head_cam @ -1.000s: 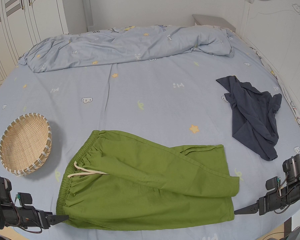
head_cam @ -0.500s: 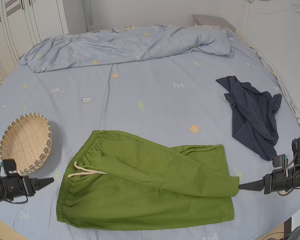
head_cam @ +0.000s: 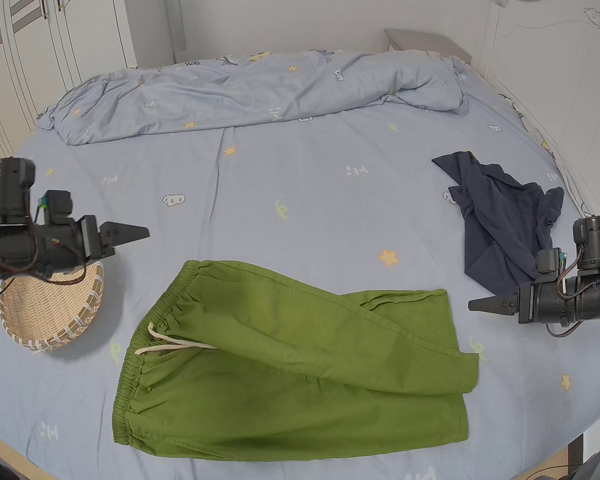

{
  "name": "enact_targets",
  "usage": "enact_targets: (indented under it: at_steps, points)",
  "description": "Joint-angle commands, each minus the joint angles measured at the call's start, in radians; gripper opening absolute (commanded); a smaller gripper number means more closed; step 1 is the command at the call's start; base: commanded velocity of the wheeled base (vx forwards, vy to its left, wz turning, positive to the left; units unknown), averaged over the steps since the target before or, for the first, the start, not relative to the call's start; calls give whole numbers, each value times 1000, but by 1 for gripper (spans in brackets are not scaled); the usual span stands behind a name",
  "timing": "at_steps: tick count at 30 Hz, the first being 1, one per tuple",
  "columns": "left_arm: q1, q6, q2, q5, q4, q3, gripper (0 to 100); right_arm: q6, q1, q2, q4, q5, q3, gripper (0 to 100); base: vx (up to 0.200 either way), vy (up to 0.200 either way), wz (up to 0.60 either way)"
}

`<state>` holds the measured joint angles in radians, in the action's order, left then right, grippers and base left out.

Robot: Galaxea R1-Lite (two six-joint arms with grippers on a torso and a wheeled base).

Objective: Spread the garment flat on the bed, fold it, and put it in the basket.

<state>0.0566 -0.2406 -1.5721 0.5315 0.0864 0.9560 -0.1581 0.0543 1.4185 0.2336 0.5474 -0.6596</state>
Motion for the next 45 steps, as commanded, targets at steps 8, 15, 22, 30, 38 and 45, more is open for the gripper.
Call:
enact_targets:
  at_steps: [8,15,22,30,38,45]
  points:
    - [-132,-25,-451,-16,21,239,100,-5,13,105,3,-1,-43,100,0,0,0]
    - [-146,-32,-509,-21,44,265,100,-5,30,103,3,-1,-32,100,0,0,0]
    - [-136,-34,-514,-21,44,279,100,-5,30,103,3,-1,-32,100,0,0,0]
    - [-139,-34,-522,-21,44,277,0,-5,30,105,3,-1,-31,100,0,0,0]
    - [-139,-26,-529,-21,44,273,0,-5,29,103,3,-1,-29,100,0,0,0]
    - [-132,-26,-499,-25,44,267,0,-6,27,102,4,-3,1,100,0,0,0]
